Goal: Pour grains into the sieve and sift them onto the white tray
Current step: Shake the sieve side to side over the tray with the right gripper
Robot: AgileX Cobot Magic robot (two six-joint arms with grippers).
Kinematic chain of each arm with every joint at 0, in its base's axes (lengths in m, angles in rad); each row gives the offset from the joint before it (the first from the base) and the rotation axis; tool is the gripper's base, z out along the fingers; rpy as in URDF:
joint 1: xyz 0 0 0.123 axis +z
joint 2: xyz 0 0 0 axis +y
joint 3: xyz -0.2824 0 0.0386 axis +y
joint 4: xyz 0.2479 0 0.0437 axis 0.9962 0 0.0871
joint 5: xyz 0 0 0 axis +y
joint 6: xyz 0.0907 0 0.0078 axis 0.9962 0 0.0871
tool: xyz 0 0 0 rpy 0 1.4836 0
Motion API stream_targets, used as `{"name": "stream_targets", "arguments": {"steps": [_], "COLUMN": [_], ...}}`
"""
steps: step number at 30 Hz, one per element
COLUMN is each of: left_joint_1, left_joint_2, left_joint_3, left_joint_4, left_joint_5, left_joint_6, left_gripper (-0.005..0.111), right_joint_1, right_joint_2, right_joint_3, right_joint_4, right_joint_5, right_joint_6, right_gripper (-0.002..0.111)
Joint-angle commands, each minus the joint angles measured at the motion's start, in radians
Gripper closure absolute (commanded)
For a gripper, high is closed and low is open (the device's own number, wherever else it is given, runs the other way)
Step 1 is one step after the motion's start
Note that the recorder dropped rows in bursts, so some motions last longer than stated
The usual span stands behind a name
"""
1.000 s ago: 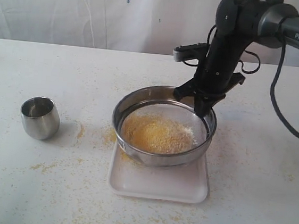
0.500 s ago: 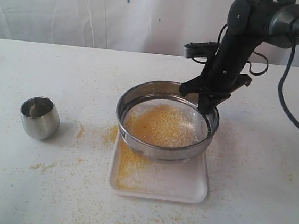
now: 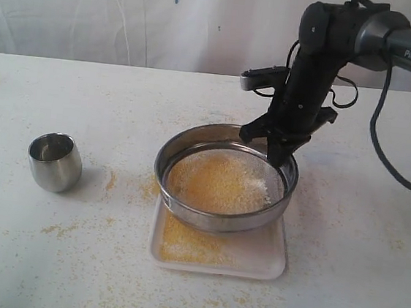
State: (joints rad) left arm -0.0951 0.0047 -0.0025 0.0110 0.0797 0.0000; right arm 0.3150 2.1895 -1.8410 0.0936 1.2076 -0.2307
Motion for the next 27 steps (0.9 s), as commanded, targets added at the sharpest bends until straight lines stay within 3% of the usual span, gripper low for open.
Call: {"name": "stream_targets", "arguments": {"steps": [1, 3, 4, 5, 9, 10, 14, 16, 19, 20, 22, 24, 26, 27], "left_joint_1": [0.003, 0.003, 0.003, 0.003, 0.003, 0.003, 0.003, 0.003, 0.003, 0.003, 0.003, 0.003, 0.003, 0.003], "left_joint_2": [-0.005, -0.005, -0.005, -0.005, -0.005, -0.005, -0.005, -0.005, -0.005, -0.005, -0.005, -0.005, -0.005, -0.005], "left_joint_3": [0.003, 0.003, 0.003, 0.003, 0.003, 0.003, 0.003, 0.003, 0.003, 0.003, 0.003, 0.003, 0.003, 0.003], "left_joint_4": [-0.011, -0.011, -0.011, -0.011, -0.011, -0.011, -0.011, -0.011, -0.011, -0.011, -0.011, -0.011, -0.011, -0.011], "left_joint_5": [0.000, 0.000, 0.000, 0.000, 0.000, 0.000, 0.000, 0.000, 0.000, 0.000, 0.000, 0.000, 0.000, 0.000], "left_joint_6": [0.000, 0.000, 0.000, 0.000, 0.000, 0.000, 0.000, 0.000, 0.000, 0.000, 0.000, 0.000, 0.000, 0.000], "left_gripper": [0.107, 0.107, 0.107, 0.107, 0.107, 0.107, 0.107, 0.107, 0.107, 0.107, 0.107, 0.107, 0.107, 0.107], "right_joint_1": [-0.017, -0.006, -0.004, -0.004, -0.028, -0.027, -0.012, -0.012, -0.024, -0.026, -0.022, -0.014, -0.014, -0.018], "right_joint_2": [-0.022, -0.022, -0.022, -0.024, -0.028, -0.028, -0.030, -0.036, -0.044, -0.044, -0.044, -0.046, -0.053, -0.055], "right_joint_3": [-0.001, -0.001, -0.001, -0.001, -0.001, -0.001, -0.001, -0.001, -0.001, -0.001, -0.001, -0.001, -0.001, -0.001], "right_joint_4": [0.073, 0.212, 0.219, 0.194, 0.001, 0.020, 0.210, 0.090, -0.070, -0.024, 0.153, 0.205, 0.088, 0.002], "right_joint_5": [0.013, 0.013, 0.013, 0.013, -0.087, -0.065, 0.013, 0.013, -0.070, -0.042, 0.013, 0.013, -0.013, -0.075], "right_joint_6": [0.004, -0.244, -0.270, -0.251, 0.162, 0.164, -0.294, -0.186, 0.206, 0.180, -0.103, -0.282, -0.147, 0.020], "right_gripper": [0.108, 0.108, 0.108, 0.108, 0.108, 0.108, 0.108, 0.108, 0.108, 0.108, 0.108, 0.108, 0.108, 0.108]}}
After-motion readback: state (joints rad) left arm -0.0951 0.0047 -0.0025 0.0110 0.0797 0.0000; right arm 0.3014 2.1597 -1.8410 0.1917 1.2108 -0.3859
